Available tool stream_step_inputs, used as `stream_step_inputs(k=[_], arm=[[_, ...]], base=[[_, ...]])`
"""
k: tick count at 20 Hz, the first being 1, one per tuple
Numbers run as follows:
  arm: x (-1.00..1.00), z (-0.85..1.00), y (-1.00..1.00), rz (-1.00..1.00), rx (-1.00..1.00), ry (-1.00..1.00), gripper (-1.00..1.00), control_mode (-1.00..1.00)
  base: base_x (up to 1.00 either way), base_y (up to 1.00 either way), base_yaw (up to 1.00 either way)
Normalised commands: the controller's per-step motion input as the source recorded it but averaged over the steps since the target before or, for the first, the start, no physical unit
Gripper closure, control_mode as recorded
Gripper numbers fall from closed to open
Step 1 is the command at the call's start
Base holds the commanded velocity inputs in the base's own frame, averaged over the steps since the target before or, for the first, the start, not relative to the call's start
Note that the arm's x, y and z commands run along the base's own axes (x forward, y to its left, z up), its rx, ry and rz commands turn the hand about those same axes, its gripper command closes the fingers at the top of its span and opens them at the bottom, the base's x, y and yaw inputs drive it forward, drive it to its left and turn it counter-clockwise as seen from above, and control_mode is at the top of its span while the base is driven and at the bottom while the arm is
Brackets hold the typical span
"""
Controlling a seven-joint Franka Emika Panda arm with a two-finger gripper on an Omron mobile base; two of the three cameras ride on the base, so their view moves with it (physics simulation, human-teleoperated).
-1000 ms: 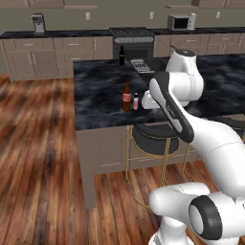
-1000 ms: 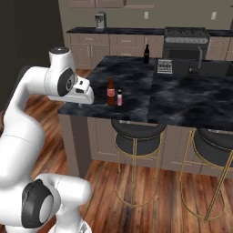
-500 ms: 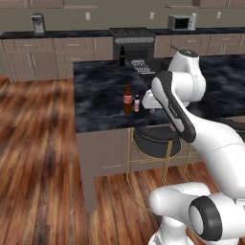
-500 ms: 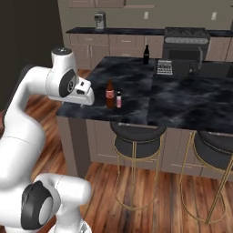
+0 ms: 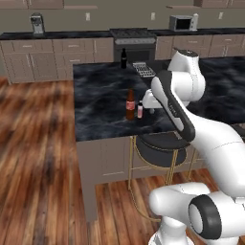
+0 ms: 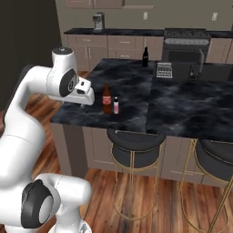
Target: Place the large bottle from the dining counter next to the other large bottle outside the sink, and place the small bottle from the dining counter next to the other small bottle inside the sink.
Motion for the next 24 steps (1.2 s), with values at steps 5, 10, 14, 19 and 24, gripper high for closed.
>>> stream_step_inputs(k=[5,10,14,19,24], arm=[[0.0,0.0,0.0,0.0,0.0,0.0,-1.0,1.0],[0.0,0.0,0.0,0.0,0.0,0.0,-1.0,1.0],[0.0,0.0,0.0,0.0,0.0,0.0,-1.0,1.0],[0.0,0.0,0.0,0.0,0.0,0.0,-1.0,1.0],[0.0,0.0,0.0,0.0,0.0,0.0,-1.0,1.0]], base=[[0.33,0.0,0.0],[0.32,0.0,0.0],[0.35,0.0,0.0],[0.43,0.0,0.0],[0.44,0.0,0.0]])
